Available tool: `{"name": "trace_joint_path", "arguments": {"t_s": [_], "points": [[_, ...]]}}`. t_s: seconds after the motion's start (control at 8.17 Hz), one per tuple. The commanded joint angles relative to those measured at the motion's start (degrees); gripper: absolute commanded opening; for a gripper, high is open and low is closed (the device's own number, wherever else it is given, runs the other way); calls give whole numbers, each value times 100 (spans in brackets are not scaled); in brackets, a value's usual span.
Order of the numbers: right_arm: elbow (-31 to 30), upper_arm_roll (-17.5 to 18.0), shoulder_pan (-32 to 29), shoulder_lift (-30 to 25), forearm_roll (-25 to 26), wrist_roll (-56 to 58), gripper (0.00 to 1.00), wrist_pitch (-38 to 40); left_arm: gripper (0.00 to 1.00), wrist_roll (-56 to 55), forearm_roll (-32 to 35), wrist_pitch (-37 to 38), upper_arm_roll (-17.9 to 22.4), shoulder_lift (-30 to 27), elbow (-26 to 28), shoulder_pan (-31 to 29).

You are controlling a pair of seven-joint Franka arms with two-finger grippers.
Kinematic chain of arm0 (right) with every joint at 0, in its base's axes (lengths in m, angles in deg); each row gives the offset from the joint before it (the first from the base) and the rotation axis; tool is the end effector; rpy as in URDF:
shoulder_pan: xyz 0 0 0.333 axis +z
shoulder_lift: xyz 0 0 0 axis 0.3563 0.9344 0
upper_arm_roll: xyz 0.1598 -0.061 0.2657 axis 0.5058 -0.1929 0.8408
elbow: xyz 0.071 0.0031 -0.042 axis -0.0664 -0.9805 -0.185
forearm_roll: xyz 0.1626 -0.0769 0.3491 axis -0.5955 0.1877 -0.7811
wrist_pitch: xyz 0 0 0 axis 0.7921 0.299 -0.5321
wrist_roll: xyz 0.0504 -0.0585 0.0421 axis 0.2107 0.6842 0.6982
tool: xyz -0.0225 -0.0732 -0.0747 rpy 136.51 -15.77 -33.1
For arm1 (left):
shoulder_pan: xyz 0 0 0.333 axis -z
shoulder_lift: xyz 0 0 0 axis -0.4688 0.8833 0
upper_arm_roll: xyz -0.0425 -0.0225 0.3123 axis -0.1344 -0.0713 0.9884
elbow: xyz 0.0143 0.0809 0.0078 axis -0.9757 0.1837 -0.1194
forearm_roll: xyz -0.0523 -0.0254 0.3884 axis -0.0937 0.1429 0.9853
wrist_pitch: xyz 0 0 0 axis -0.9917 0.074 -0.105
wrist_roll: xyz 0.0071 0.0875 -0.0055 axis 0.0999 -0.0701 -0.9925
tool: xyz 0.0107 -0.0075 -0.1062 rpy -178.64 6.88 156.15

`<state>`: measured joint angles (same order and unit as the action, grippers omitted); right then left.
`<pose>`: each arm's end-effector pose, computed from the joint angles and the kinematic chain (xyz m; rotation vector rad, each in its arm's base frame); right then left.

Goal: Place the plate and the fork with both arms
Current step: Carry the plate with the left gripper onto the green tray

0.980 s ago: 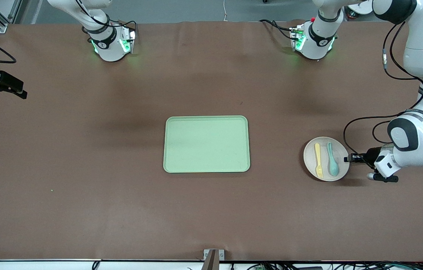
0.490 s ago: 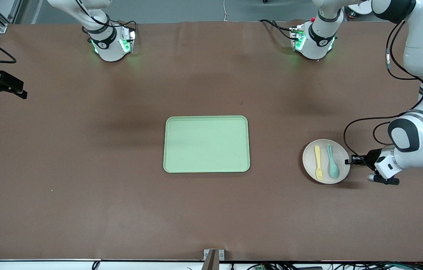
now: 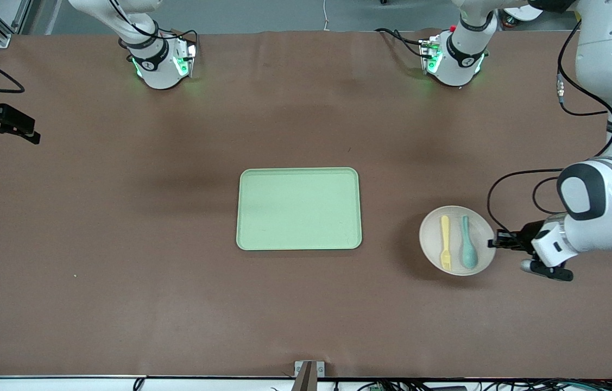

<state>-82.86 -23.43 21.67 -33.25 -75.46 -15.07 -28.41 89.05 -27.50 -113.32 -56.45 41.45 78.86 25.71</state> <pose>0.5433 -0.0258 0.6303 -3.1400 -0.0536 0.0826 0.6807 -0.0419 0.2962 2.7573 -0.2287 -0.0866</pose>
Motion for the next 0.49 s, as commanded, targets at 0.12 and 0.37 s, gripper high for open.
{"name": "trace_joint_path", "arguments": {"t_s": [0.12, 0.37], "points": [[28, -7, 35, 21, 22, -101, 99, 14, 0, -1681, -227, -539, -763, 35, -7, 486], [28, -7, 43, 56, 22, -101, 99, 5, 0, -2789, -351, -1645, -853, 377, 64, 1398]]}}
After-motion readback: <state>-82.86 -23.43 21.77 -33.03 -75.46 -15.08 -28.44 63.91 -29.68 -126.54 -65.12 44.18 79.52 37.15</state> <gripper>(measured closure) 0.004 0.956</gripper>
